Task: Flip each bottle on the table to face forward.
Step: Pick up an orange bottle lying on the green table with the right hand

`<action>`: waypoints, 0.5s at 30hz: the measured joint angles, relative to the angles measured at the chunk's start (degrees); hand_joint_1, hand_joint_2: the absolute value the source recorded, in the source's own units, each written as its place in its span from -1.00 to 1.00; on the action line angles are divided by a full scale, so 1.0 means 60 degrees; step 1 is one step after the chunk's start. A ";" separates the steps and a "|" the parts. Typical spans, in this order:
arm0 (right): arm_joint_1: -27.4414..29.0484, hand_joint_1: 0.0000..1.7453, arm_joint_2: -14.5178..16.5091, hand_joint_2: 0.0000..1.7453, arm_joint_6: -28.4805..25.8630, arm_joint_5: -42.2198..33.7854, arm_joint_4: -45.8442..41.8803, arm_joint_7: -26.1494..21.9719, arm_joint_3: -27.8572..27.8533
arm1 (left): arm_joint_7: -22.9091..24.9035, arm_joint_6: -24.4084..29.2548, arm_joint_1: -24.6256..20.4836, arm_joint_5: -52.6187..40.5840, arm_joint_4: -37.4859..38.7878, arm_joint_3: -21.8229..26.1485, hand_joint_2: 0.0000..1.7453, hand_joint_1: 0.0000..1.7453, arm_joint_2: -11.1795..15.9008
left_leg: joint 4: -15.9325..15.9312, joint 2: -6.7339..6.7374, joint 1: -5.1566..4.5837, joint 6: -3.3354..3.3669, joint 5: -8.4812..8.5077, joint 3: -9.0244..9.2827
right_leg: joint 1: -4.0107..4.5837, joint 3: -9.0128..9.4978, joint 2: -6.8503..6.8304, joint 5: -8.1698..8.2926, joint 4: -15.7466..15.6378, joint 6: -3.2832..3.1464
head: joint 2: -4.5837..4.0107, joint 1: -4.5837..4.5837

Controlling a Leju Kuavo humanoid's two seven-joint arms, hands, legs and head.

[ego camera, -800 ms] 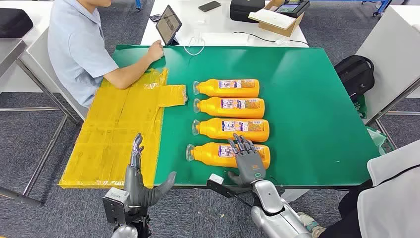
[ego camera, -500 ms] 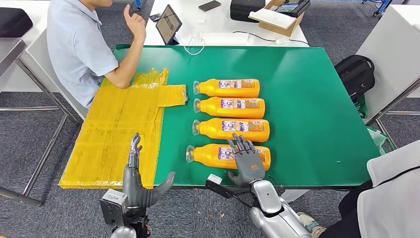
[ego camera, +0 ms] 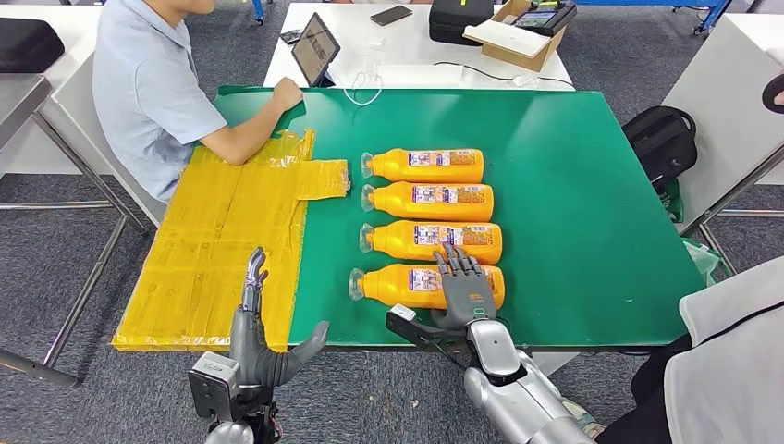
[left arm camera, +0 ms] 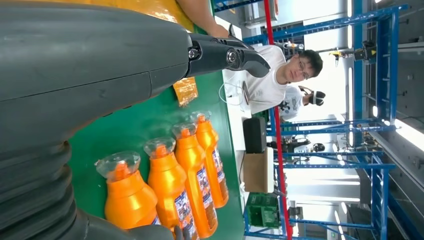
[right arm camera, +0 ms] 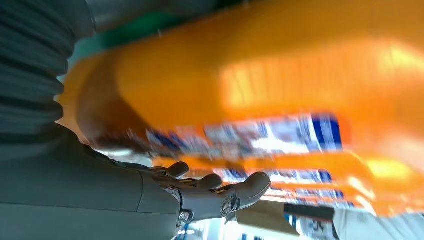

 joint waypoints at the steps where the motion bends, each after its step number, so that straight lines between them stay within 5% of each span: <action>1: -0.0081 0.88 -0.0001 1.00 0.0051 -0.0023 0.0147 -0.0009 -0.0015 | 0.0000 -0.0015 -0.0005 0.0000 0.0000 0.0000 1.00 -1.00 0.0000 | 0.0000 -0.0001 0.0000 0.0001 0.0000 0.0006 | 0.0000 -0.0004 0.0000 0.0000 0.0000 0.0000 | 0.0000 0.0000; 15: -0.0743 0.69 0.0053 1.00 0.0218 -0.0132 0.1212 -0.0052 -0.0122 | 0.0024 -0.0072 -0.0022 -0.0015 0.0005 -0.0004 1.00 -1.00 0.0004 | 0.0000 -0.0006 0.0000 0.0001 -0.0003 0.0031 | 0.0001 -0.0027 -0.0001 -0.0003 -0.0004 0.0001 | 0.0000 0.0001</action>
